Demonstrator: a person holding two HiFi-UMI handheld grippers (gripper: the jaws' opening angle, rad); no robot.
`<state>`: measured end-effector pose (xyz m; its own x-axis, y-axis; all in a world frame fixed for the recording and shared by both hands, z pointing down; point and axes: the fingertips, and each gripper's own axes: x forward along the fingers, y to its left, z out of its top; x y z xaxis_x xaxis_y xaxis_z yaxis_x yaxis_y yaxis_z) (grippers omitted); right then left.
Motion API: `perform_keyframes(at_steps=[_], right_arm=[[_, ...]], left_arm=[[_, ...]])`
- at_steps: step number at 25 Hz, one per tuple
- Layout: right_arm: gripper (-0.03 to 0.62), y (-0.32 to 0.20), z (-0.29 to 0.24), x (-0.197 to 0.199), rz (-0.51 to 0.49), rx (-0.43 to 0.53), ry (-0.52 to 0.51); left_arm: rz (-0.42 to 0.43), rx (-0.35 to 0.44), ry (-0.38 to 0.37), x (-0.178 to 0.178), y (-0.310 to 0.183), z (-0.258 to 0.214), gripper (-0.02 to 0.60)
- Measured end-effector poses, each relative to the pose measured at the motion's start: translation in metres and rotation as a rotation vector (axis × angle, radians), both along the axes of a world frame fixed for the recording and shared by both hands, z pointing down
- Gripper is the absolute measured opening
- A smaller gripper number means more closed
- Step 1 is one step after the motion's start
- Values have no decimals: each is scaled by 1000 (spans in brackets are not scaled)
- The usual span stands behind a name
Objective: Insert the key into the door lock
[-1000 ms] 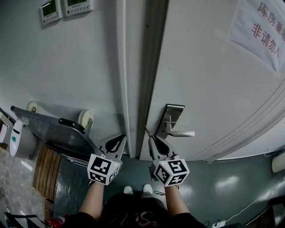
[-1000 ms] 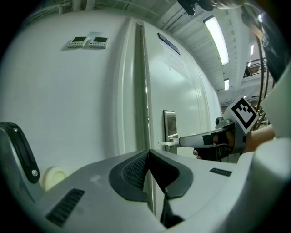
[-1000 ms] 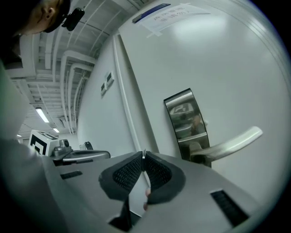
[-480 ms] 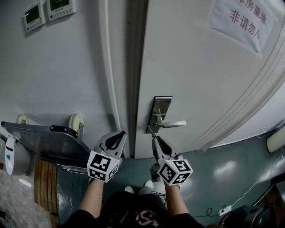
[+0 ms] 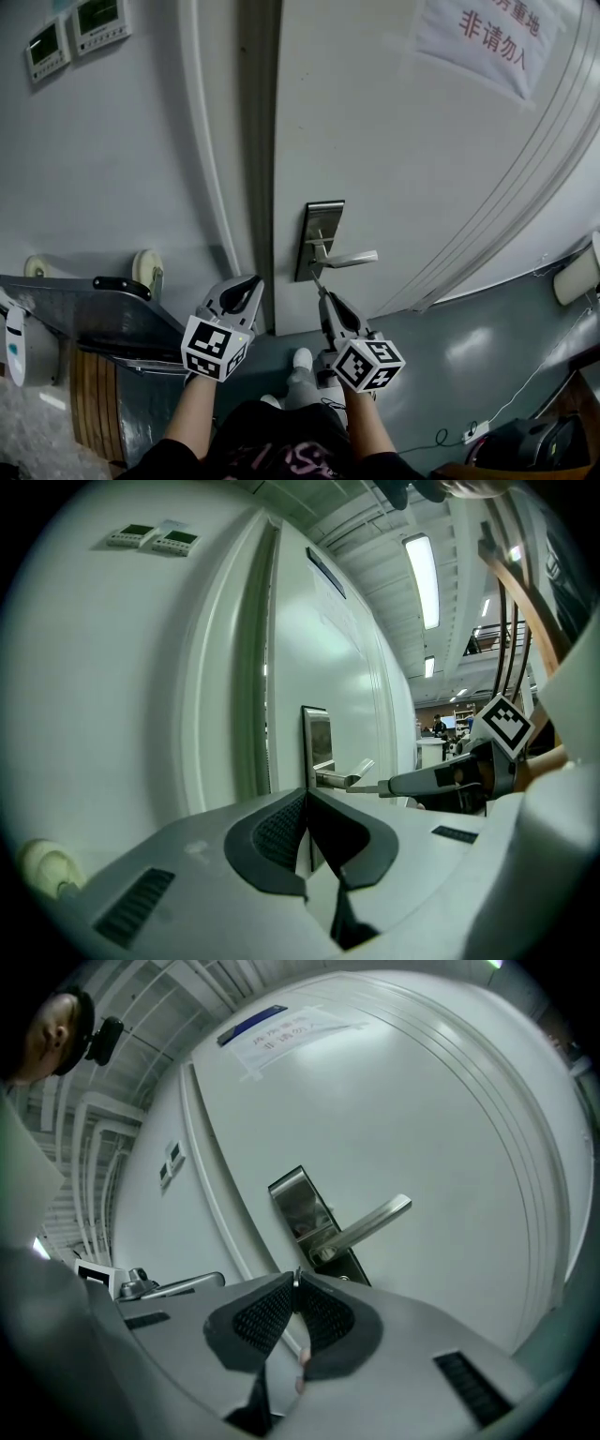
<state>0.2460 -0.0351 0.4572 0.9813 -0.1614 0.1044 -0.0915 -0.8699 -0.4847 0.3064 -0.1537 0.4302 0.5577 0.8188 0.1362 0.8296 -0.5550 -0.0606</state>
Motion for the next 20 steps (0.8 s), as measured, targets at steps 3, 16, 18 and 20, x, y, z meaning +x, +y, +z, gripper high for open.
perform_keyframes(at_steps=[3, 16, 18, 20], right_arm=[[80, 6, 4, -1, 13, 37, -1], [80, 31, 36, 16, 35, 118, 3], [80, 35, 43, 18, 35, 172, 0], [80, 38, 48, 19, 38, 220, -6]], left_arm=[[7, -4, 3, 3, 6, 0, 12], [-23, 11, 15, 33, 17, 15, 12], [-31, 13, 18, 36, 18, 16, 12], [-31, 18, 25, 34, 21, 17, 12]])
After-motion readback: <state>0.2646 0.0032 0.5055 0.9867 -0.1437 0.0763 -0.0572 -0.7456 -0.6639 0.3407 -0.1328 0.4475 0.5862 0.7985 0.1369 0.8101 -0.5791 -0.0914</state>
